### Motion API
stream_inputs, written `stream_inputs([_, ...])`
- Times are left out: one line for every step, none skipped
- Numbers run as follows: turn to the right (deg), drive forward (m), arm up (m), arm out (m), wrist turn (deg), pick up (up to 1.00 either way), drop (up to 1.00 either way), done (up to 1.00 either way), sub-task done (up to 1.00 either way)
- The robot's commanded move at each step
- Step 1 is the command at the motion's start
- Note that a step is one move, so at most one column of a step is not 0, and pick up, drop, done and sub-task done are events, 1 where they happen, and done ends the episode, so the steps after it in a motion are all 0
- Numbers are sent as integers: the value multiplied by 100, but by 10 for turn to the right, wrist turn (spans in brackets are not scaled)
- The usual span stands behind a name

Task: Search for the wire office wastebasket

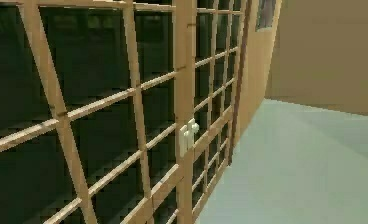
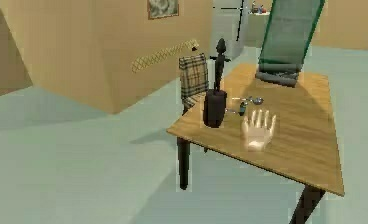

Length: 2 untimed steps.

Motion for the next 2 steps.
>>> stream_inputs([-450,0,0,0,0,0,0,0,0])
stream_inputs([-450,0,0,0,0,0,0,0,0])
